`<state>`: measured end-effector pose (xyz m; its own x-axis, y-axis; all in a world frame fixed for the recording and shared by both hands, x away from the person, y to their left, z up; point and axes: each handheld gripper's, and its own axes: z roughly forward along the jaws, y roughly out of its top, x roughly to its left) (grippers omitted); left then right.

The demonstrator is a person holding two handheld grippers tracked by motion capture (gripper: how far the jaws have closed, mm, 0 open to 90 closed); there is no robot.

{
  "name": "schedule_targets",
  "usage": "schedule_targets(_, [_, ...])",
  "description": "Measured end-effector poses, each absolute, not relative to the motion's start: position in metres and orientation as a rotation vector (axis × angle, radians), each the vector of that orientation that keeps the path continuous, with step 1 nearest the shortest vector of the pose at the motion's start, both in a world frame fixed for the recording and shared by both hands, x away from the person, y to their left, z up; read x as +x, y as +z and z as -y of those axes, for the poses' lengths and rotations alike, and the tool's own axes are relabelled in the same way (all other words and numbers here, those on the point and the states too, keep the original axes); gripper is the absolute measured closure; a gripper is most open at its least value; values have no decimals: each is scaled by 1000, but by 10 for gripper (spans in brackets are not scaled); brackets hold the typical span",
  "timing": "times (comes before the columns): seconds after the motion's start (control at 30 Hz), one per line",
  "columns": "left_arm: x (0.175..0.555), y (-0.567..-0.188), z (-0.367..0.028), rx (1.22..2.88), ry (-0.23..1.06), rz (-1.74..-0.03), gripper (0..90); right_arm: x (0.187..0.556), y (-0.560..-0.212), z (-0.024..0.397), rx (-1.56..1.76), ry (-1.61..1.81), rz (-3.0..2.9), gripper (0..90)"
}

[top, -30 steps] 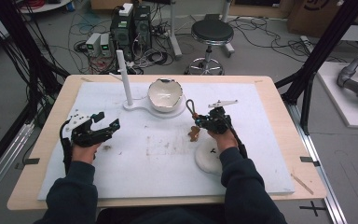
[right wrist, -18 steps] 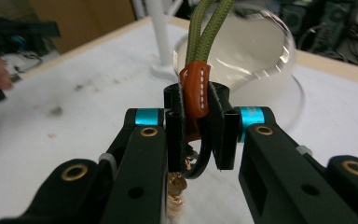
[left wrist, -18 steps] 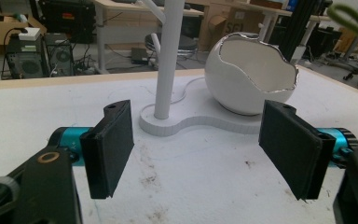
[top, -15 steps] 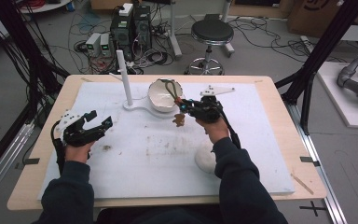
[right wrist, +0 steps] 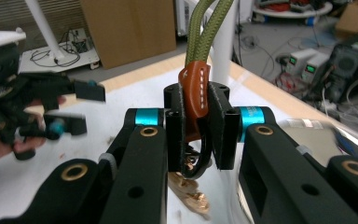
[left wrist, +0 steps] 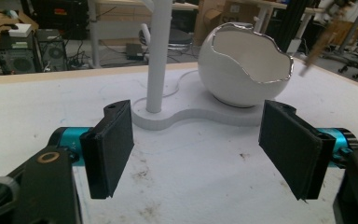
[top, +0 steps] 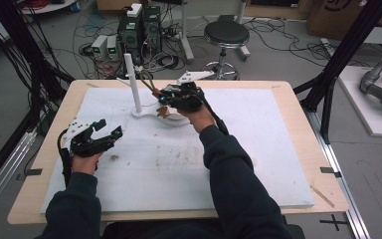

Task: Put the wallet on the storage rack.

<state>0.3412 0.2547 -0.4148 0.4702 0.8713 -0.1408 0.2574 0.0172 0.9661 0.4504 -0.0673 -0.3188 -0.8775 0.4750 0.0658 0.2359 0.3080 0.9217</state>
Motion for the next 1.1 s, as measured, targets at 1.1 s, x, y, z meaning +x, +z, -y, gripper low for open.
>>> schedule_targets(1.1, [340, -417, -261, 1507, 636, -1044, 263, 450, -338, 103, 780, 1367, -2321, 442])
